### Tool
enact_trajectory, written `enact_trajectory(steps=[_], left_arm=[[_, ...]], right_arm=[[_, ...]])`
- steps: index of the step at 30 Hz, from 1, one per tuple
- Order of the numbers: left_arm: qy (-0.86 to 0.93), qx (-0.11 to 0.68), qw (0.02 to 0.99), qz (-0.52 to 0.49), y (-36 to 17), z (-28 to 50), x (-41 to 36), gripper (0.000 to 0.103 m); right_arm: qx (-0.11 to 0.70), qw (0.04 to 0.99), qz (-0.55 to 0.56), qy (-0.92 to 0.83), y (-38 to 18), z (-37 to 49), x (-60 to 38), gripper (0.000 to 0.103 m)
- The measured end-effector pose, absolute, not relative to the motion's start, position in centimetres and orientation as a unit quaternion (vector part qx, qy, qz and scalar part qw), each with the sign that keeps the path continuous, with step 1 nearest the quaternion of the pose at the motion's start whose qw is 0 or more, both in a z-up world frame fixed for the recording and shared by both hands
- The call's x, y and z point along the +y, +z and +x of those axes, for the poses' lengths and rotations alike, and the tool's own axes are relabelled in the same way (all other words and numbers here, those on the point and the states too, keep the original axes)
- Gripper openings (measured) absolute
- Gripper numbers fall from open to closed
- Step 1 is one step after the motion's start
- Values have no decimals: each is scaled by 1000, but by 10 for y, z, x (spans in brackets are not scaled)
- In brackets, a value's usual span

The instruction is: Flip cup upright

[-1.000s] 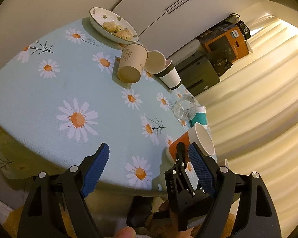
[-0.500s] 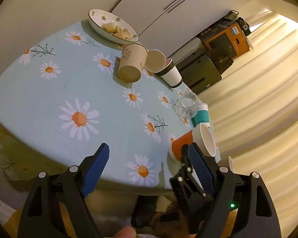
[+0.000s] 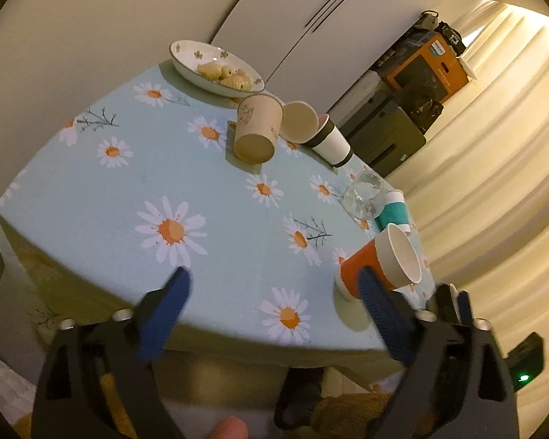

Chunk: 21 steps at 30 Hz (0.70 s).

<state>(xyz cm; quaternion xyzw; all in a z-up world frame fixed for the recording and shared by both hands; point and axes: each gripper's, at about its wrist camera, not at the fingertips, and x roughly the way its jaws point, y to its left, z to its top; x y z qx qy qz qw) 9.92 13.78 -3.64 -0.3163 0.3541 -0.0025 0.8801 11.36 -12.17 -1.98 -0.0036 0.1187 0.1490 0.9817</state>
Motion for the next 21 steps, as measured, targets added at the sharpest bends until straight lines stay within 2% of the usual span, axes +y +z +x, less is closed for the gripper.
enact_trajectory(steps=[10,21], left_arm=[[0,321,915,-243,-17,86,116,96],[0,285,946,-153,-1,52,76,96]], right_arm=[[127,980,74,138,19,92,-189,98],[144,975,56,159,34,68,-220,98]])
